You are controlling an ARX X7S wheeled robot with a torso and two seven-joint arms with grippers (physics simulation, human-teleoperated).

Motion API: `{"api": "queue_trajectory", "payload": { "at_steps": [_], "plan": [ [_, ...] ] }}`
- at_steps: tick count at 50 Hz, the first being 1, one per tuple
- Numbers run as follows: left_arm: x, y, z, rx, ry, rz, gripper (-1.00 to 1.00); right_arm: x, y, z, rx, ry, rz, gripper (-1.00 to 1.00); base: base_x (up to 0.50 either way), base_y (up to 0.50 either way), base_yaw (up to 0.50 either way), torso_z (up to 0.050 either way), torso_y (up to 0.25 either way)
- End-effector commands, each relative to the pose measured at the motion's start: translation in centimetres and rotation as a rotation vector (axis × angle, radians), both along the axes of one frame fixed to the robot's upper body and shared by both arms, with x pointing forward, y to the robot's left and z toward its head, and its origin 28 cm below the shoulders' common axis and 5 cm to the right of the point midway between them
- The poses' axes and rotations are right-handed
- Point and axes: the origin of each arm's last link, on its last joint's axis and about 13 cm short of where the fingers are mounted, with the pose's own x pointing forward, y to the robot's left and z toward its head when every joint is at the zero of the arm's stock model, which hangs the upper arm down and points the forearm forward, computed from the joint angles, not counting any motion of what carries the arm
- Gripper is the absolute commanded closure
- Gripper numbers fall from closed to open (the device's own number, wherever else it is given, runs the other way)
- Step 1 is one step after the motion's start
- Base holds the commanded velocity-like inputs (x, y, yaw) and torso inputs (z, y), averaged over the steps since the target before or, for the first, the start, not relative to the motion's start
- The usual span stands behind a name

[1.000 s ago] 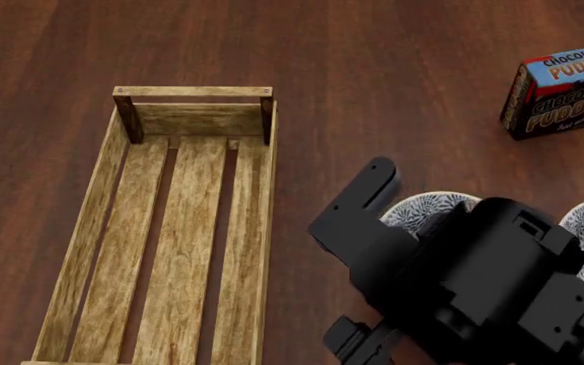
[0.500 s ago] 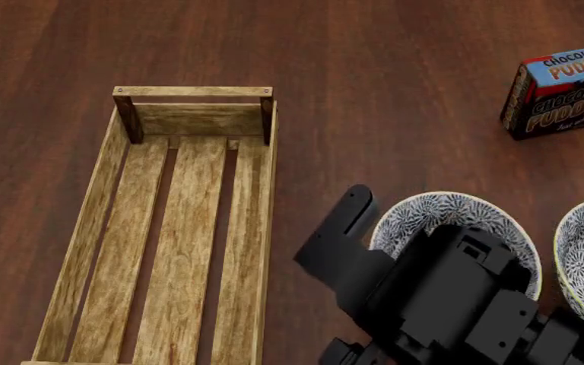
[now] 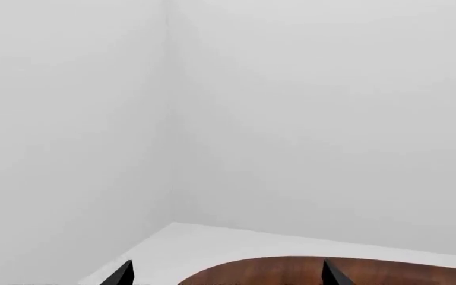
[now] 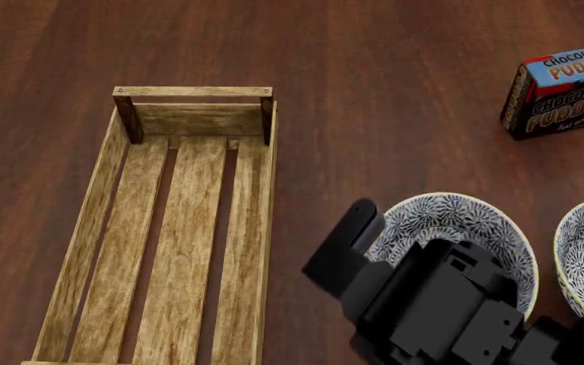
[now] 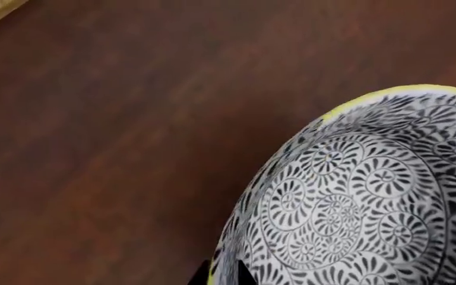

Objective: Stack the left bowl on the right bowl and place them in the tray.

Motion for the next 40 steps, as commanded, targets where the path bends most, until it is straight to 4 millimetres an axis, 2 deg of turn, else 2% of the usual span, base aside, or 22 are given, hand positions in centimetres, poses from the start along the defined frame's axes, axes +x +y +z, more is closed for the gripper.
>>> {"api": "queue_trajectory", "payload": {
  "at_steps": [1,14,24,40],
  "plan": [
    [0.2,0.0,-0.1,-0.002,0.002,0.002,-1.00,-0.2,-0.1,-0.8,0.007,0.040,-0.006,1.00,0.00,0.00,0.00,0.000,0.000],
    [-0.3,0.0,0.3,0.000,-0.005,0.005,-1.00,-0.5,-0.3,-0.1,0.012,0.022,-0.010,1.00,0.00,0.00,0.00,0.000,-0.001],
    [-0.5,0.0,0.5,-0.002,-0.014,0.002,-1.00,-1.5,-0.9,2.9,-0.017,-0.047,-0.009,1.00,0.00,0.00,0.00,0.000,0.000],
    [-0.9,0.0,0.6,-0.007,-0.026,-0.004,-1.00,-2.8,-0.9,5.5,-0.056,-0.116,0.009,1.00,0.00,0.00,0.00,0.000,0.000]
  ]
}}
